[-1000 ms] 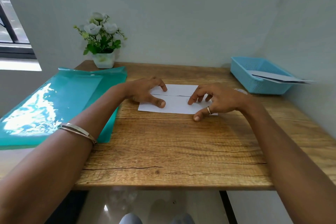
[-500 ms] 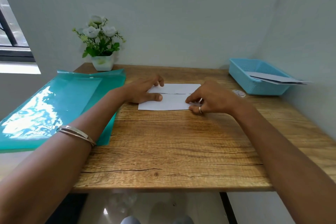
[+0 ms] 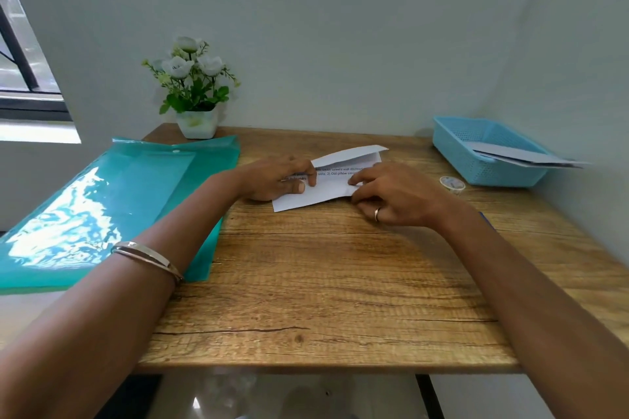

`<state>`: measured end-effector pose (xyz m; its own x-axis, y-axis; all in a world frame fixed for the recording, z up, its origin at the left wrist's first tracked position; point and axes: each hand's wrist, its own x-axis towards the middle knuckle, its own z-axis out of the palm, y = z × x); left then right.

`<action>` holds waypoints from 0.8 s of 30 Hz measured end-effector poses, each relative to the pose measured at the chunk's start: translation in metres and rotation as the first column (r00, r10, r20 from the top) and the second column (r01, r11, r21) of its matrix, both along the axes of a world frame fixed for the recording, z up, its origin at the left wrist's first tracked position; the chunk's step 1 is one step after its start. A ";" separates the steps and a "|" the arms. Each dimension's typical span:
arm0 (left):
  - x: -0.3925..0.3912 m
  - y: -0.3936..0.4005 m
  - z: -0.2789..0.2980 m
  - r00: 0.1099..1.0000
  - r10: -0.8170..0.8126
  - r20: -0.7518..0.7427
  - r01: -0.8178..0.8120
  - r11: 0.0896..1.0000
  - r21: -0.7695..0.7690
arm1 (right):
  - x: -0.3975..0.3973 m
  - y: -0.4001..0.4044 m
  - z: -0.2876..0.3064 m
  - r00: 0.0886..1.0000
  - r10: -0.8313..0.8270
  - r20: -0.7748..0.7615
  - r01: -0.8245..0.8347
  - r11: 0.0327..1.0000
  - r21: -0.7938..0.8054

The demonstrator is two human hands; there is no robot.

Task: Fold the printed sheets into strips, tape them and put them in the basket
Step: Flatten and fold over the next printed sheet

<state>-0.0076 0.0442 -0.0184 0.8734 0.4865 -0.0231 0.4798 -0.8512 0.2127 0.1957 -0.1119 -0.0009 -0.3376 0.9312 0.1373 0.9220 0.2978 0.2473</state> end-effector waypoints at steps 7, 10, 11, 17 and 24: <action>-0.008 0.002 0.002 0.987 0.035 0.159 -0.011 0.989 -0.150 | -0.002 0.004 -0.001 0.967 -0.019 -0.252 0.058 0.988 0.147; -0.017 0.000 0.008 0.979 0.094 0.180 -0.043 0.961 -0.272 | 0.001 0.001 0.004 0.855 -0.005 -0.519 0.088 0.987 0.136; -0.019 -0.002 0.010 0.974 0.122 0.193 -0.054 0.944 -0.325 | 0.003 0.000 0.007 0.809 0.007 -0.587 0.106 0.982 0.157; -0.023 -0.001 0.010 0.854 0.337 0.397 0.069 0.682 -0.728 | 0.012 0.023 0.015 0.651 -0.038 -0.758 0.294 0.933 0.206; -0.012 -0.002 0.008 0.753 0.468 0.463 -0.250 0.853 -0.458 | 0.027 0.055 -0.008 0.698 -0.244 -0.673 0.401 0.912 0.085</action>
<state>-0.0200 0.0420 -0.0104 0.5500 0.8190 0.1639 0.4442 -0.4530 0.7730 0.2226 -0.0571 -0.0090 0.2191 0.8868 0.4069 0.9097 -0.0350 -0.4137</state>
